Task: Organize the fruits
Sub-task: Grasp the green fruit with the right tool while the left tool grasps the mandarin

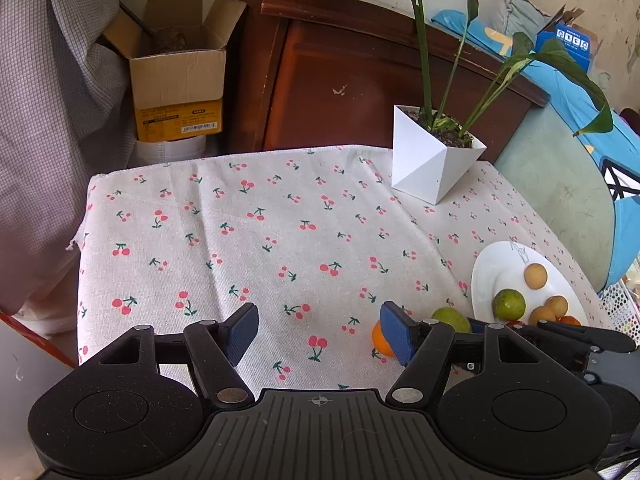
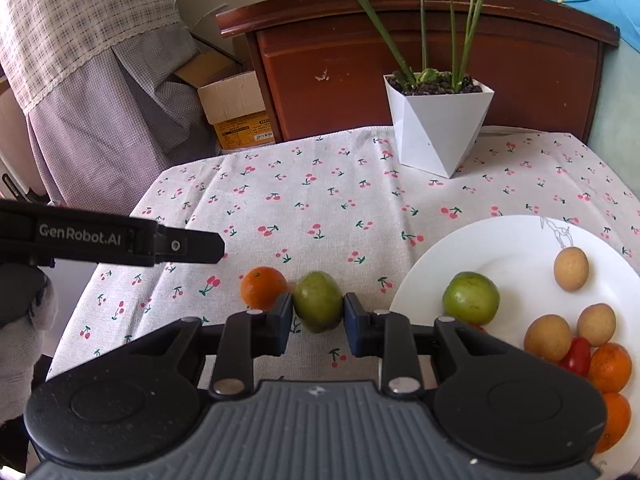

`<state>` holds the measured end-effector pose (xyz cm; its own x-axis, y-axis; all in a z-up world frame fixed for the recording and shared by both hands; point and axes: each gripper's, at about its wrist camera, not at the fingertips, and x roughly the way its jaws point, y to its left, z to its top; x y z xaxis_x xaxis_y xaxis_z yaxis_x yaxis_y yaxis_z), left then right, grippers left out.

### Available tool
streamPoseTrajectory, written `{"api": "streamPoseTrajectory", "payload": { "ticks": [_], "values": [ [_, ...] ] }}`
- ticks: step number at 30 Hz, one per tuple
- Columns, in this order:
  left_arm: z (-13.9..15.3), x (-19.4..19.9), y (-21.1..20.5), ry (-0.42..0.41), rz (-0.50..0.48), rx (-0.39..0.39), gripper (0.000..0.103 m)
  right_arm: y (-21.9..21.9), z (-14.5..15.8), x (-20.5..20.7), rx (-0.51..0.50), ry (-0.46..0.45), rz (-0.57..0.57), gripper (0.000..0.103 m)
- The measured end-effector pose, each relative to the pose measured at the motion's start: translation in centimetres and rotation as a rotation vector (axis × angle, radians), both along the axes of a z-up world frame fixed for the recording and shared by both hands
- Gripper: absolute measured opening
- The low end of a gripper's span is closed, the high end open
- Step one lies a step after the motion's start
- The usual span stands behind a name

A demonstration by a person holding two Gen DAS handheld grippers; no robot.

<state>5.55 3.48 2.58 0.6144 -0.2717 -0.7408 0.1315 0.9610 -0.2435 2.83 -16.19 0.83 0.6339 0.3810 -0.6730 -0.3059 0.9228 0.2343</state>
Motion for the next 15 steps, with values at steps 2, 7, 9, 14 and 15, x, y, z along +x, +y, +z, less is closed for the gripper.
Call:
{"api": "streamPoseTrajectory", "payload": {
  "ticks": [2, 7, 9, 14, 15],
  "values": [
    [-0.2, -0.3, -0.4, 0.001, -0.020, 0.006, 0.067, -0.4, 0.6, -0.1, 0.014, -0.013, -0.011, 0.027],
    [-1.0, -1.0, -2.2, -0.017, -0.089, 0.044, 0.067, -1.3, 1.6, -0.2, 0.037, -0.032, -0.042, 0.027],
    [-1.3, -1.2, -3.0, -0.031, -0.112, 0.065, 0.066, -1.6, 1.7, -0.1, 0.050, -0.027, -0.054, 0.027],
    [-1.8, -1.4, -4.5, -0.060, -0.153, 0.078, 0.064, -2.3, 1.7, -0.3, 0.063, -0.014, -0.075, 0.027],
    [-1.9, -1.5, -4.8, -0.069, -0.161, 0.086, 0.064, -2.4, 1.7, -0.3, 0.065, -0.014, -0.079, 0.027]
  ]
}}
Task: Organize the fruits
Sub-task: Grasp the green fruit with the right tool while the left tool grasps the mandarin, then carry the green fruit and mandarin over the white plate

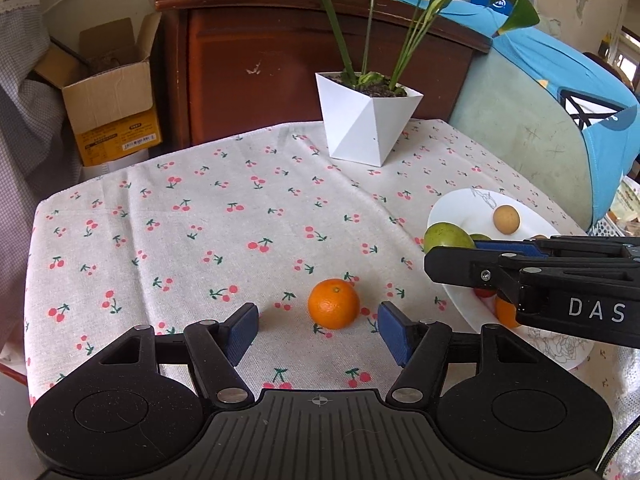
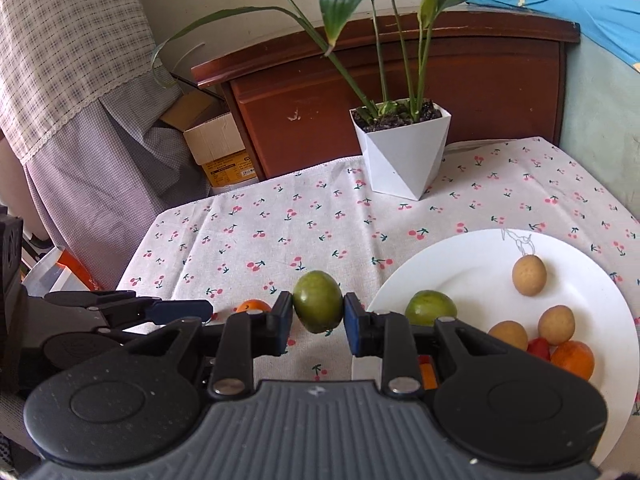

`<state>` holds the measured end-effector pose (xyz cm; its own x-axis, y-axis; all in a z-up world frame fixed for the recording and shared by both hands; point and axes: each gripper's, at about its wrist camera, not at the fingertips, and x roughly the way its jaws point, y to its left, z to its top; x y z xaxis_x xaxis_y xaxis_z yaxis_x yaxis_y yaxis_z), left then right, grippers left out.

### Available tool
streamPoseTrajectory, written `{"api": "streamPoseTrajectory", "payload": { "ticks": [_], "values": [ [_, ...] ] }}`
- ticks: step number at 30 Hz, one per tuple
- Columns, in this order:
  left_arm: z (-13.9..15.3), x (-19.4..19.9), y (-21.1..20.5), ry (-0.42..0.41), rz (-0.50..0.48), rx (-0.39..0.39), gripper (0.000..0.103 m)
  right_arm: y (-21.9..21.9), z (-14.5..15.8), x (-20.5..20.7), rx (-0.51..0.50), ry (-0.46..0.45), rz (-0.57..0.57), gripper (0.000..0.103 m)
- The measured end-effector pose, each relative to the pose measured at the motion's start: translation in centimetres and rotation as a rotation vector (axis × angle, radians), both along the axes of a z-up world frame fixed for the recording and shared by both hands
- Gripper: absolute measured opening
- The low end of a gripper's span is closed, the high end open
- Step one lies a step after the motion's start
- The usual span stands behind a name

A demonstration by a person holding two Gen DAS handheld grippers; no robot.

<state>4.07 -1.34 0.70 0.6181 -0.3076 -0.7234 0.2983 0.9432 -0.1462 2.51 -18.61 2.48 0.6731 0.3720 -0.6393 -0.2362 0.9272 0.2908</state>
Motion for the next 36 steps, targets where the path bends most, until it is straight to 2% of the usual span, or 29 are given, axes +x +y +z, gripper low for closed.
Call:
{"api": "streamPoseTrajectory", "payload": {
  "ticks": [3, 4, 6, 8, 15, 25, 36],
  "values": [
    [-0.2, -0.1, -0.6, -0.021, -0.017, 0.017, 0.063, -0.3, 0.1, -0.2, 0.006, 0.000, -0.004, 0.027],
    [-0.2, -0.1, -0.8, -0.023, -0.023, 0.018, 0.057, -0.4, 0.1, -0.3, 0.004, -0.001, -0.004, 0.027],
    [-0.4, 0.0, -1.0, -0.025, -0.028, 0.019, 0.052, -0.5, 0.2, -0.4, 0.004, -0.003, -0.007, 0.027],
    [-0.4, 0.0, -1.1, -0.031, -0.027, 0.017, 0.050, -0.7, 0.2, -0.5, 0.008, -0.003, -0.010, 0.027],
    [-0.5, 0.2, -1.1, -0.041, -0.024, 0.008, 0.027, -1.2, 0.2, -0.8, 0.011, 0.002, -0.020, 0.028],
    [0.4, 0.5, -2.2, -0.044, -0.026, -0.046, 0.026, -2.9, 0.6, -1.3, 0.025, -0.002, -0.048, 0.027],
    [3.0, 1.5, -6.8, -0.105, -0.105, -0.134, 0.026, -8.9, 2.4, -2.3, 0.044, -0.058, -0.208, 0.027]
  ]
}}
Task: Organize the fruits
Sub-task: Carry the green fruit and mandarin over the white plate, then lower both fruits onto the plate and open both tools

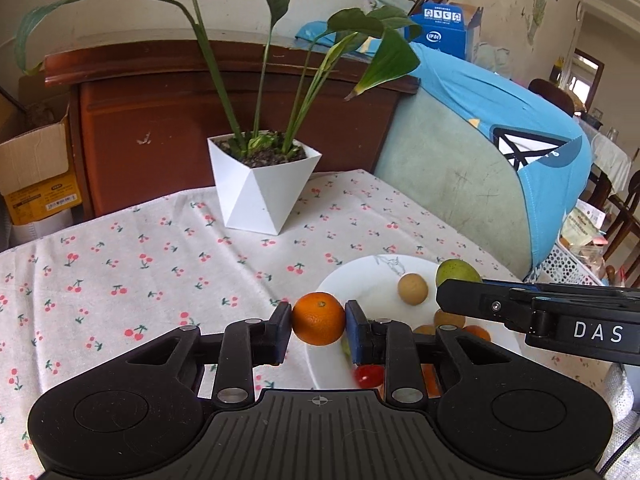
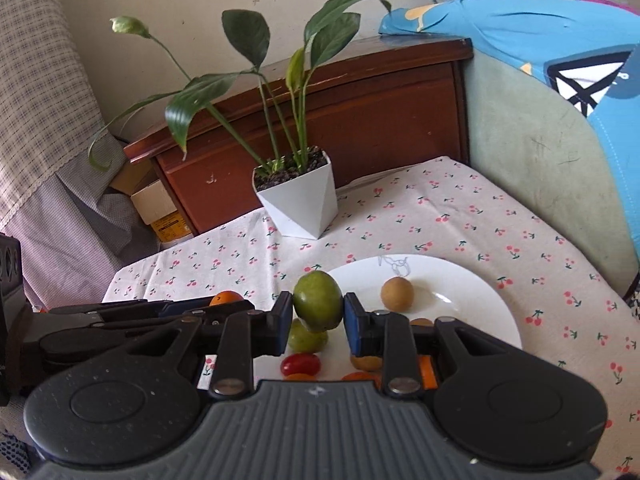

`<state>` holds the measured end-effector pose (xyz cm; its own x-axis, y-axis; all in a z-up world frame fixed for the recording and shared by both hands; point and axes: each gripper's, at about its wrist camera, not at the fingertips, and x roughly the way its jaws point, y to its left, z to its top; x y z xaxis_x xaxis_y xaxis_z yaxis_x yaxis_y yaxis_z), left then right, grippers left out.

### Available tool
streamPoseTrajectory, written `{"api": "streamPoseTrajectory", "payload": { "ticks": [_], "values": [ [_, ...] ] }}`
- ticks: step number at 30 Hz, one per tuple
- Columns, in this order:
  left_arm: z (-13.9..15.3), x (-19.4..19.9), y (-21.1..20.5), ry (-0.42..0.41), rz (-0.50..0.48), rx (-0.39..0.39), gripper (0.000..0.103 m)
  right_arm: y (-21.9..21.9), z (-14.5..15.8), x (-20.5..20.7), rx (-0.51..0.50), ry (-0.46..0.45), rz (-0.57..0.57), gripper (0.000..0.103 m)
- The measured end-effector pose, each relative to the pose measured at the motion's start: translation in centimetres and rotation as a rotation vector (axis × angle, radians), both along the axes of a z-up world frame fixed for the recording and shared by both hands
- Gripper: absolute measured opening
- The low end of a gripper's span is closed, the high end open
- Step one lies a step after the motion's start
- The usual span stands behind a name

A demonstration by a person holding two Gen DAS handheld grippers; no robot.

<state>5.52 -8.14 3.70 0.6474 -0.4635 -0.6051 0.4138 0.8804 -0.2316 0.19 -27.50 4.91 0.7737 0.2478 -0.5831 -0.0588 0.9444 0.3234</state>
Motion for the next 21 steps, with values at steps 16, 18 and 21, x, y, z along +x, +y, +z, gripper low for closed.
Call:
{"api": "streamPoseTrajectory", "payload": {
  "ticks": [16, 18, 21],
  "values": [
    [-0.8, 1.1, -5.1, 0.017, -0.066, -0.008, 0.026, -3.2, -1.3, -1.0, 0.006, 0.049, -0.081, 0.027],
    [-1.1, 1.2, -5.4, 0.024, -0.067, -0.007, 0.026, -3.2, -1.5, -0.9, 0.009, 0.057, -0.085, 0.027],
    [-1.4, 1.1, -5.5, 0.034, -0.070, -0.003, 0.026, -3.2, -2.0, -0.5, 0.022, 0.069, -0.086, 0.027]
  ]
}}
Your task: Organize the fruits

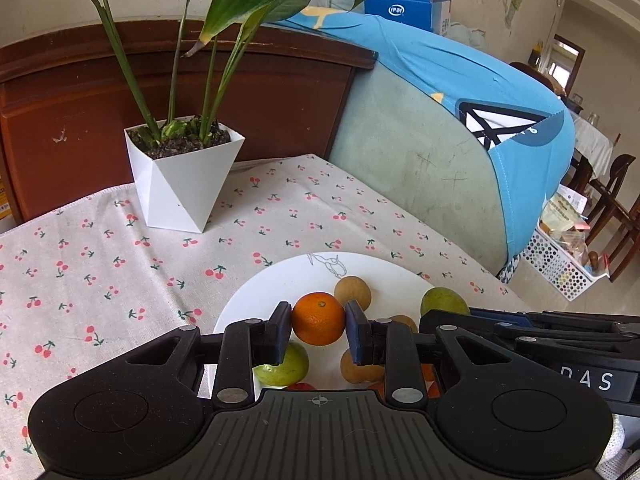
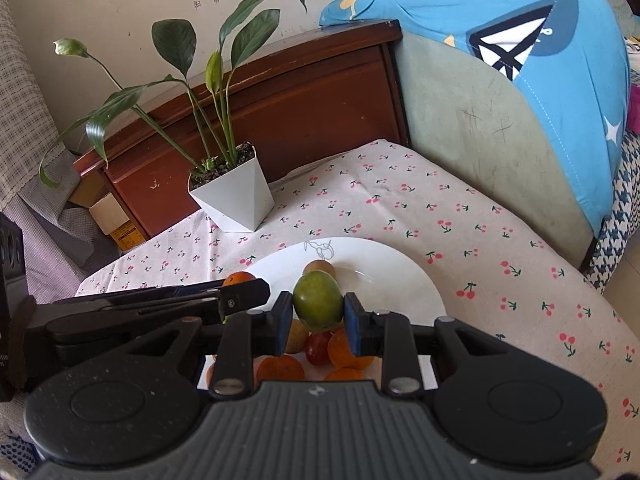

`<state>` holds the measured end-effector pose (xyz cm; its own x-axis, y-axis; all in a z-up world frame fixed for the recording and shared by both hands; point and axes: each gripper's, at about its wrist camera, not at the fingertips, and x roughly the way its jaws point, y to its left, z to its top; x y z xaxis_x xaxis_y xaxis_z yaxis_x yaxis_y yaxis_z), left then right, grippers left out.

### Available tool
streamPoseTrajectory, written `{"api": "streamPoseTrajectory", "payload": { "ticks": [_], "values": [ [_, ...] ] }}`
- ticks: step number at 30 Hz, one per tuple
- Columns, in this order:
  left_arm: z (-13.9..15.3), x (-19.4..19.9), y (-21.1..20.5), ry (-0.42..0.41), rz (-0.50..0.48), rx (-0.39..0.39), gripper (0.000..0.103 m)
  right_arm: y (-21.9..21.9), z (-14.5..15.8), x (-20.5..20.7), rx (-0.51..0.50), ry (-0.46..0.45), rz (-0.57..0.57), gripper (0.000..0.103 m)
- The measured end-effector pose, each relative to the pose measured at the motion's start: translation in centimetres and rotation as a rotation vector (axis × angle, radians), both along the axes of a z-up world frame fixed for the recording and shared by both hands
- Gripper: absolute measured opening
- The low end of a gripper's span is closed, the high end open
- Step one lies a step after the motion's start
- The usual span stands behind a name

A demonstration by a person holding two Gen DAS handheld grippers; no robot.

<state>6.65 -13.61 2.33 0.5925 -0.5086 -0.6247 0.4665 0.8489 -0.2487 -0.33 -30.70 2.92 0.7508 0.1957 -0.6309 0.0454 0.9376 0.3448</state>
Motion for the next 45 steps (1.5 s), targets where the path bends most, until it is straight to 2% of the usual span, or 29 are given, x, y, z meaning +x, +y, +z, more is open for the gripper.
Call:
{"api": "streamPoseTrajectory", "payload": {
  "ticks": [5, 9, 12, 17, 21, 26, 28, 31, 33, 34, 39, 45],
  "values": [
    [0.1, -0.2, 0.3, 0.001, 0.009, -0.003, 0.029, 0.1, -0.4, 0.4, 0.010, 0.009, -0.007, 0.027],
    [0.5, -0.4, 0.6, -0.012, 0.020, 0.004, 0.036, 0.0, -0.4, 0.5, 0.019, 0.006, -0.013, 0.028],
    [0.6, -0.5, 0.8, -0.012, 0.036, 0.013, 0.046, 0.1, -0.2, 0.6, 0.029, -0.008, -0.016, 0.031],
    [1.0, -0.7, 1.0, 0.010, 0.056, 0.033, 0.050, 0.2, 0.2, 0.7, 0.030, -0.013, -0.025, 0.031],
    [1.3, -0.8, 1.2, 0.035, 0.076, 0.052, 0.056, 0.1, 0.5, 0.6, 0.035, -0.008, -0.040, 0.033],
    [1.7, -1.2, 1.6, 0.062, 0.104, 0.080, 0.068, 0.0, 1.0, 0.3, 0.037, 0.004, -0.071, 0.042],
    [2.1, -1.6, 1.6, 0.057, 0.105, 0.095, 0.077, 0.1, 1.4, 0.0, 0.036, 0.008, -0.076, 0.051],
    [2.8, -2.3, 1.4, 0.039, 0.103, 0.108, 0.083, 0.6, 2.3, -0.3, 0.033, 0.010, -0.074, 0.061],
    [3.4, -2.9, 1.4, 0.028, 0.110, 0.122, 0.088, 1.1, 2.9, -0.5, 0.024, 0.011, -0.077, 0.073],
    [3.6, -3.1, 1.5, 0.030, 0.117, 0.126, 0.091, 1.2, 3.2, -0.7, 0.020, 0.011, -0.083, 0.075],
    [3.8, -4.0, 2.2, 0.063, 0.142, 0.132, 0.093, 1.8, 3.9, -1.8, 0.003, 0.026, -0.137, 0.087],
    [3.1, -5.0, 2.9, 0.095, 0.176, 0.183, 0.095, 2.0, 3.9, -3.8, 0.014, 0.057, -0.215, 0.093]
  ]
}}
